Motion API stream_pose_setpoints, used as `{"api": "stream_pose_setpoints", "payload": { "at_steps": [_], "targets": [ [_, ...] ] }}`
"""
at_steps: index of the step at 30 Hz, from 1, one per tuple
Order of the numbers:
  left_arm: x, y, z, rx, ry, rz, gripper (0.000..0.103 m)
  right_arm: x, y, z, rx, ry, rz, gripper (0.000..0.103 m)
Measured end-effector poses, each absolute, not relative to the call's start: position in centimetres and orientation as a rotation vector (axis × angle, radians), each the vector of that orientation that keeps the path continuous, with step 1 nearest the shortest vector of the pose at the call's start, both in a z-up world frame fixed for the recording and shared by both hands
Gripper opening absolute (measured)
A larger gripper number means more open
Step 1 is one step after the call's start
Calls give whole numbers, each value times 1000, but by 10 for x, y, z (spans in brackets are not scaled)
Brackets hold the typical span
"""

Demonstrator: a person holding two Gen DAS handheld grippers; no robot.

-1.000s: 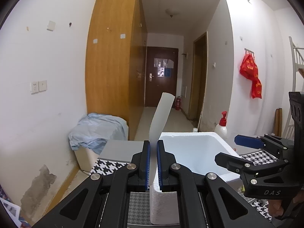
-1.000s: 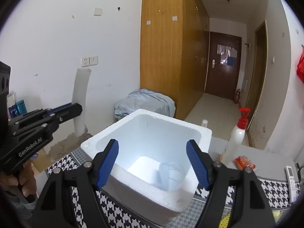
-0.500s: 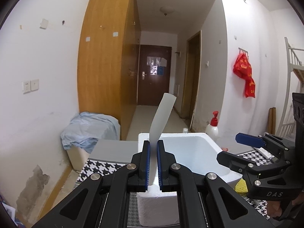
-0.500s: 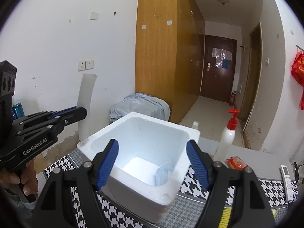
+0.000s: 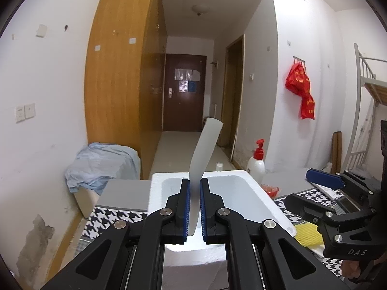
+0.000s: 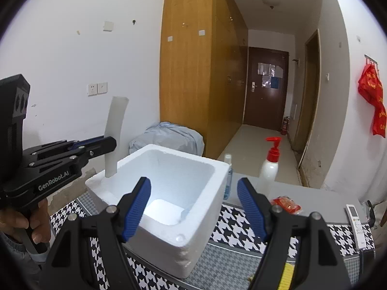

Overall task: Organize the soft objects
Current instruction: 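Move the left gripper over the box and release the foam tube inside, then withdraw both grippers from the box back toward the remaining items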

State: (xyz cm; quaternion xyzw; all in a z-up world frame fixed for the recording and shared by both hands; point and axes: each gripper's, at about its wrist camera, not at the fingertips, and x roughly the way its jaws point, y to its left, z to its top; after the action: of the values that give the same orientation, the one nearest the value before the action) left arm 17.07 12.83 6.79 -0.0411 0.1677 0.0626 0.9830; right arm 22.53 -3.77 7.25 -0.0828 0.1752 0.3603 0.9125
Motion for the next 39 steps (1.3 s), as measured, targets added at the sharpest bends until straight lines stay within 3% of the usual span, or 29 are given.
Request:
{"api": "stream_pose_setpoints", "payload": {
  "at_steps": [21,26,27,30,31,37,39],
  "targets": [
    [212,114,56,-82,458,94,7,236,-65,66,-141,377,674,78],
    [220,112,51,-82,490,102,15,238,-69,66,-133,378,669,78],
    [220,112,50,-82,490,102,24,239,-70,65,-133,378,666,78],
    [216,112,52,-92,466,107,79,239,-73,64,-130,382,663,78],
    [212,113,54,-100,443,111,88,239,-74,63,-128,381,662,78],
    [203,108,62,-96,398,135,102,238,-80,66,-117,375,658,78],
    [200,105,65,-88,388,141,102,237,-84,66,-113,372,654,78]
  ]
}}
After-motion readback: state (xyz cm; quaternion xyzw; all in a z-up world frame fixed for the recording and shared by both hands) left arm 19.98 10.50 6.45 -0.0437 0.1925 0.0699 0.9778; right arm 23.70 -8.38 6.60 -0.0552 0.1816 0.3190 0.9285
